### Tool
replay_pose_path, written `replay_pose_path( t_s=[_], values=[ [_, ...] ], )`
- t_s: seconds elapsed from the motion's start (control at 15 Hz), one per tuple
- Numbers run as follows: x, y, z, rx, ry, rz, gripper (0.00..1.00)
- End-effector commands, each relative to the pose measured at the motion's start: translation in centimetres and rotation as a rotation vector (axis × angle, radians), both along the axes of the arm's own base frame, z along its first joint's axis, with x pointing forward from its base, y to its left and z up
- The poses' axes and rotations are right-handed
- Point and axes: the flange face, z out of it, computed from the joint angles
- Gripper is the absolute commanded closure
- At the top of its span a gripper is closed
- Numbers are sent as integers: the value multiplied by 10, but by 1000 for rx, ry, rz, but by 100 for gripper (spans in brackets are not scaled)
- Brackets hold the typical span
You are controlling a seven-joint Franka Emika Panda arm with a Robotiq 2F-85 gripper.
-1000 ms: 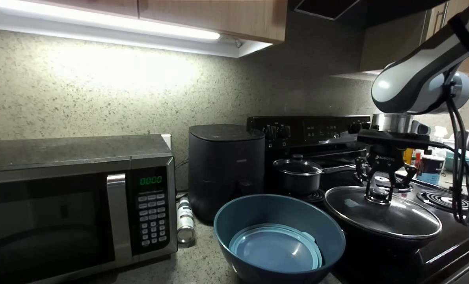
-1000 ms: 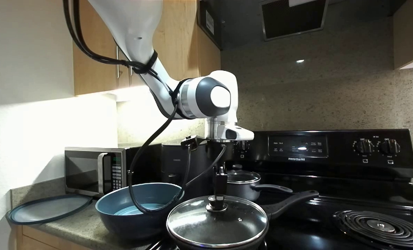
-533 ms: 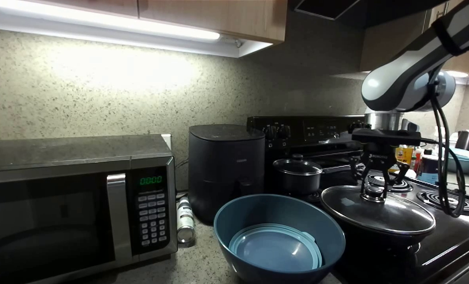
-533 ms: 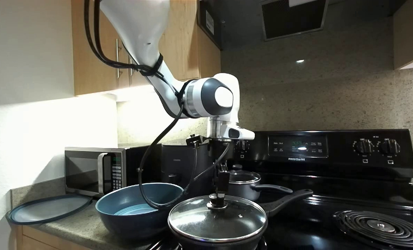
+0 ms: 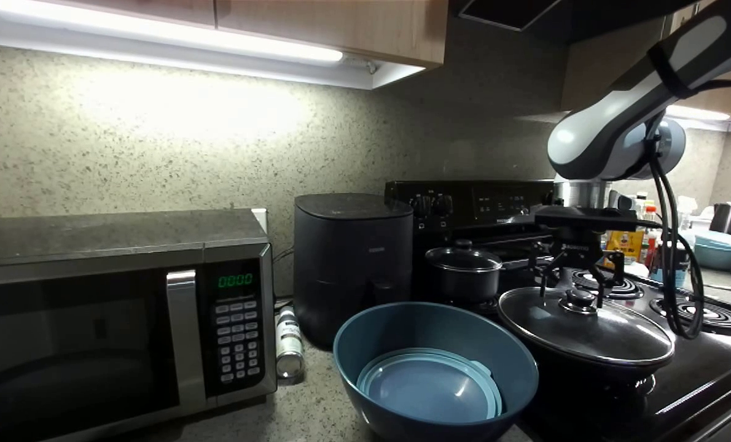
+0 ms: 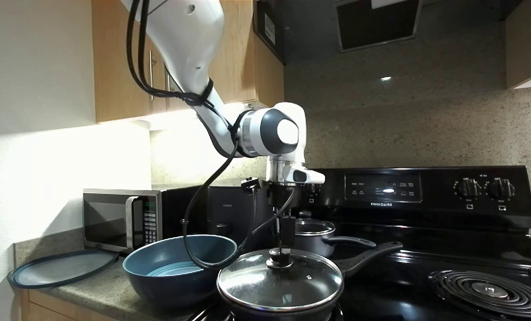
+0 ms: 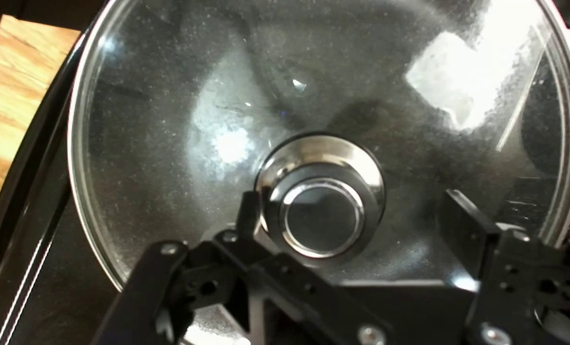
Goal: Put the glass lid on the pan.
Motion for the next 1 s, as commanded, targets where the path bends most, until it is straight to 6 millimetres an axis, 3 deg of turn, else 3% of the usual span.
replay_pose_path(
  t_s=[0.0, 0.53, 0.6, 0.73, 0.93],
  values=[
    [-5, 3, 17, -17, 20, -4, 0],
    [-48, 6, 102, -75, -24, -58, 0],
    [-29, 3, 87, -46, -10, -23, 0],
    [-32, 3, 99, -49, -31, -26, 0],
    [-29, 3, 89, -48, -12, -25, 0]
  ],
)
